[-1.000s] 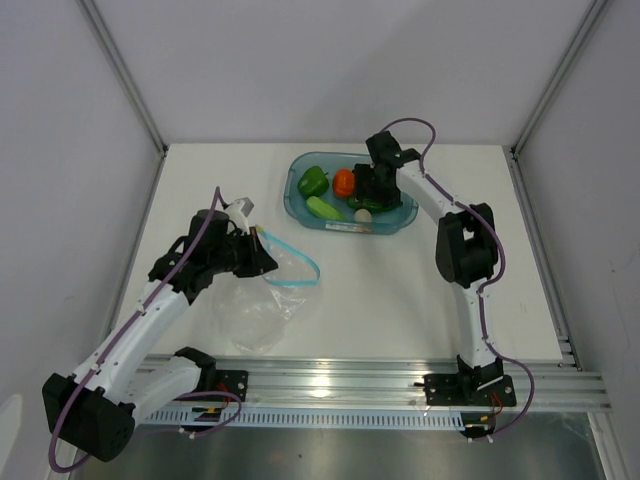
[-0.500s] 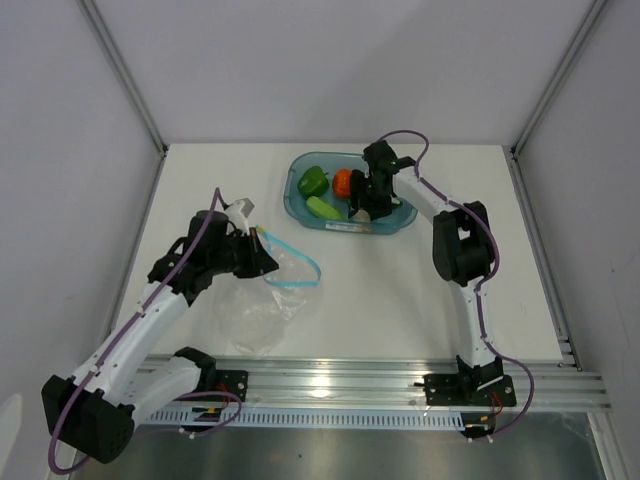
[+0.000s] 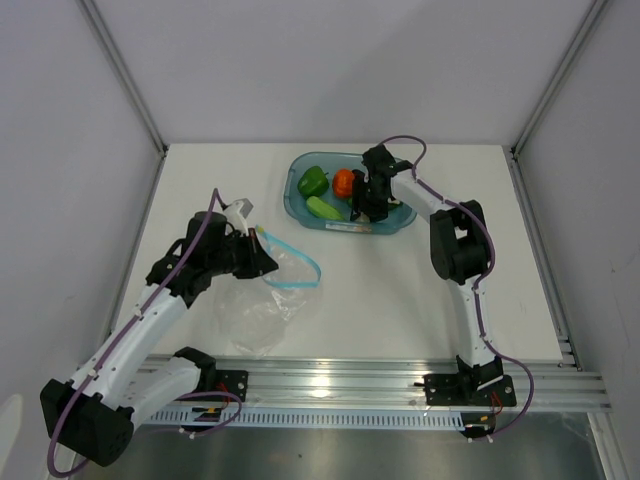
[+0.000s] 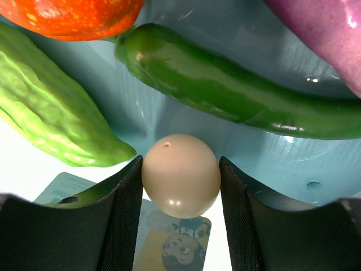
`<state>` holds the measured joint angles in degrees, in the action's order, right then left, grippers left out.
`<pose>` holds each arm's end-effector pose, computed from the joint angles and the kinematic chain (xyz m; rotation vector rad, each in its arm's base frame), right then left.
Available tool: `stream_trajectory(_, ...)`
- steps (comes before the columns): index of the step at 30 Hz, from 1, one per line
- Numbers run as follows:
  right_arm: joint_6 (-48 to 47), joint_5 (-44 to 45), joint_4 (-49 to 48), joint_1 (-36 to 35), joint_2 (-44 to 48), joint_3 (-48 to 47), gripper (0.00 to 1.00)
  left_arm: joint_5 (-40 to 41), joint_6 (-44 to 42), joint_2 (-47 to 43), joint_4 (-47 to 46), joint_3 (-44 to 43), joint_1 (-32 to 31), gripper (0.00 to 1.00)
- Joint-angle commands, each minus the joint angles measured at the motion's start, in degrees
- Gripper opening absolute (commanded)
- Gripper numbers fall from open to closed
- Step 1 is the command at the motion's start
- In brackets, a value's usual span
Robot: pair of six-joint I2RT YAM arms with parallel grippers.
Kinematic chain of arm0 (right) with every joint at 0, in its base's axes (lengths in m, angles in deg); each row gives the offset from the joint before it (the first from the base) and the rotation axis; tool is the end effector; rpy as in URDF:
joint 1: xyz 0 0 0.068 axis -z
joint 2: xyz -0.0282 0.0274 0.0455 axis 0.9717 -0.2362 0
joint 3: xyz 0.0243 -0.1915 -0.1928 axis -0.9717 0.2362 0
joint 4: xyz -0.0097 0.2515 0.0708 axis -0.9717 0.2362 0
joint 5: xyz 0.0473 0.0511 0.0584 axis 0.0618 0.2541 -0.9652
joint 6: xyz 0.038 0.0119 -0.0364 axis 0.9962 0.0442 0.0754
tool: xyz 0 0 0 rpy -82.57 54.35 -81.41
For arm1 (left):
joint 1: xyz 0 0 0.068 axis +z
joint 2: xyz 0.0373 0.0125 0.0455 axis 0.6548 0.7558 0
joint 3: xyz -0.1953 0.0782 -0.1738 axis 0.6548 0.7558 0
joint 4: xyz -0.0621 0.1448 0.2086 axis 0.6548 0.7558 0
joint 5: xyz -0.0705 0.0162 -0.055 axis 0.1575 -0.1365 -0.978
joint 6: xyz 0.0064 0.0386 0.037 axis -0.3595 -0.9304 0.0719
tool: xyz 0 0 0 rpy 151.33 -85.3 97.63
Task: Place the food in the zip-top bag and seal the zipper
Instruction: Pick up the fake food from the bin.
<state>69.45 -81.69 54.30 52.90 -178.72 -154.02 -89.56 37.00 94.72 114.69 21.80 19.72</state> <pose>0.4508 0.2011 0.1754 -0.1415 2.7361 0.4211 0.1787 -0.0822 0.2918 0.0552 2.3462 -0.8322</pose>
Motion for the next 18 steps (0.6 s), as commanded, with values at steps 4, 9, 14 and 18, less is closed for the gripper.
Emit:
stream_trajectory(4, -0.41, 1.06, -0.36, 0.33, 2.34, -2.94, 0.23, -0.55, 0.18, -1.18, -1.29, 1.69, 0.36, 0.01)
stream_trajectory(9, -1.03, 0.89, 0.34, 0.06, 10.24, -2.77, 0.18, -0.99, 0.62, -0.74, -1.55, 1.87, 0.36, 0.01)
stream_trajectory(14, -2.35, 0.71, 1.49, -3.8, 20.59, 1.09, 0.18, -0.99, 0.8, -0.91, -1.29, 1.43, 0.36, 0.01)
stream_trajectory(18, -1.73, -2.35, -1.5, -8.98, 29.3, 10.3, 0.19, -1.35, 1.15, -1.09, -0.94, 1.25, 0.36, 0.01)
